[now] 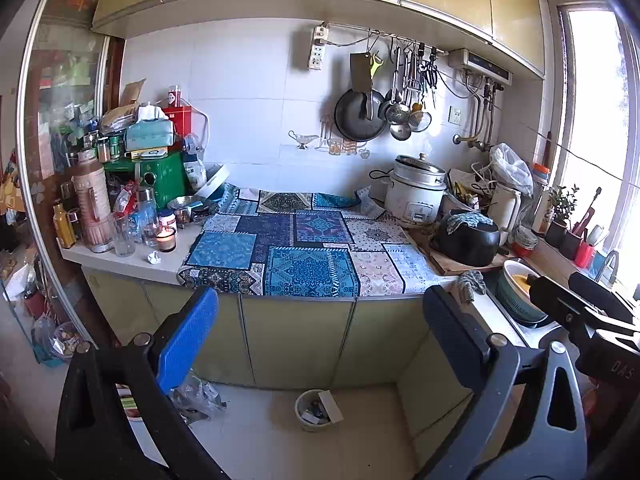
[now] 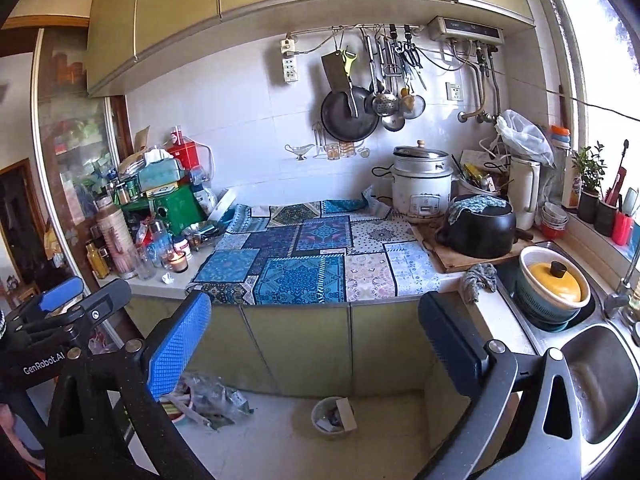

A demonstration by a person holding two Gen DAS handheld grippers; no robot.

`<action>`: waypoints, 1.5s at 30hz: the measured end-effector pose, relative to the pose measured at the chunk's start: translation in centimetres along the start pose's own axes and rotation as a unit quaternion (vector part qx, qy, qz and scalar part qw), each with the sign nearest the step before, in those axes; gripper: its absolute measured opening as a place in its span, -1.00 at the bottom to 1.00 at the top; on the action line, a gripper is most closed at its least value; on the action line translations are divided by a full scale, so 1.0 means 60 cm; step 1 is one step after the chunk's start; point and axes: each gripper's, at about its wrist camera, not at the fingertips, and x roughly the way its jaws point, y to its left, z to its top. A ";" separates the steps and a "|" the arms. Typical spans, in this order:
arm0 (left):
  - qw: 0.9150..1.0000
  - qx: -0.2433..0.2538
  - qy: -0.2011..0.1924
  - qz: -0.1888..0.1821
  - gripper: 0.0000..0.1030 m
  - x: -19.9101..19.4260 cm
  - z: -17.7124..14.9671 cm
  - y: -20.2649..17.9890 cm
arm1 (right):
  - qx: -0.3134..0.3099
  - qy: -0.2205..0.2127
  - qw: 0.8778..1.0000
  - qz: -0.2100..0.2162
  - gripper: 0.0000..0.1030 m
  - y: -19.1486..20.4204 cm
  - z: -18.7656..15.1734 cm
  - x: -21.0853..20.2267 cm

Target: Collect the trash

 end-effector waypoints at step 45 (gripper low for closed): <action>1.000 -0.002 -0.007 0.003 0.99 -0.013 0.008 -0.026 | -0.012 0.004 1.000 -0.004 1.00 0.006 0.004 -0.033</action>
